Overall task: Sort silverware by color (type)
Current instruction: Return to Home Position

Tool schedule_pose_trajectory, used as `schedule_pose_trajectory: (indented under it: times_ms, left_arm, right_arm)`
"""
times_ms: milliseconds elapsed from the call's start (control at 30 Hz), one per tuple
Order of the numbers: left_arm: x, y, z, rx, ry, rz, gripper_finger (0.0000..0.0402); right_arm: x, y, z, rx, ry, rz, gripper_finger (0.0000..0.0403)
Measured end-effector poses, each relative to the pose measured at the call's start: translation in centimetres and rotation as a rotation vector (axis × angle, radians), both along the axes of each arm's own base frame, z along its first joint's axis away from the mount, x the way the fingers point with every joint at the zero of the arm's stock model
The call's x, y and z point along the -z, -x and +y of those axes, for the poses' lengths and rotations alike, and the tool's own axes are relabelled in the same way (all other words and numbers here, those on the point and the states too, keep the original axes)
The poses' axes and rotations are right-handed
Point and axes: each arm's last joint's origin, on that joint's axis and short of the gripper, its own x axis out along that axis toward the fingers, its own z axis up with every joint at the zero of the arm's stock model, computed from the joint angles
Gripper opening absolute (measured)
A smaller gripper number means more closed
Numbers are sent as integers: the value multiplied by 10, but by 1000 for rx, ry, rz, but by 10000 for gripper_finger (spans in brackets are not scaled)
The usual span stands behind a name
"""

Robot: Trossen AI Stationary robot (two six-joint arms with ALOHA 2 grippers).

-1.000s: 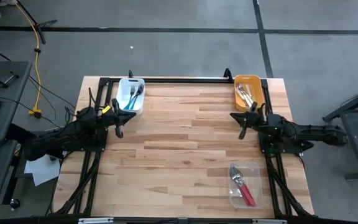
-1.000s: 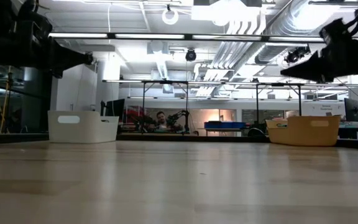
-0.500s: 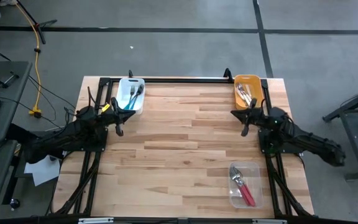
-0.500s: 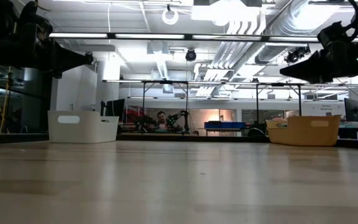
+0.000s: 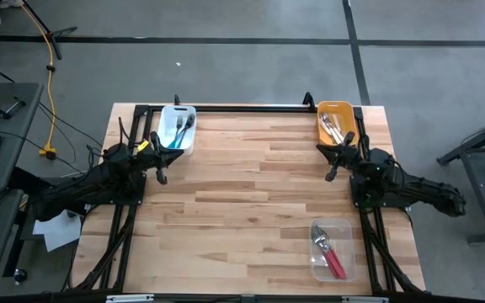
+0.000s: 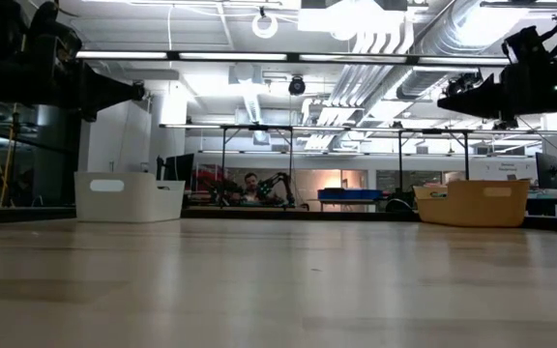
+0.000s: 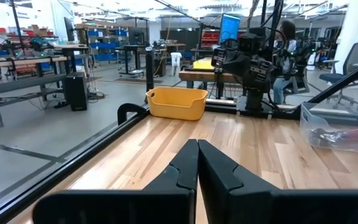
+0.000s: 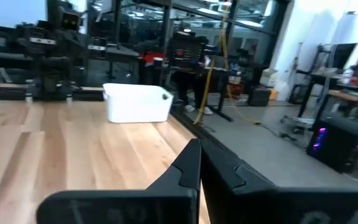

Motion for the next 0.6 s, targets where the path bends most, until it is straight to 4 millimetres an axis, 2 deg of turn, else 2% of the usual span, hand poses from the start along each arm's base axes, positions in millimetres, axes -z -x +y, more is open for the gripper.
schedule_pose_trajectory:
  times_ms: [200, 367, 600]
  left_arm:
    - [2, 0, 2, -64, 56, 7, 0]
    - [4, 0, 5, -142, 79, 23, 0]
    - [4, 0, 5, -144, 81, 24, 0]
  right_arm:
    - [0, 0, -1, 44, 94, 49, 0]
    - [0, 0, -1, 36, -4, -2, 0]
    - [0, 0, -1, 30, -89, -48, 0]
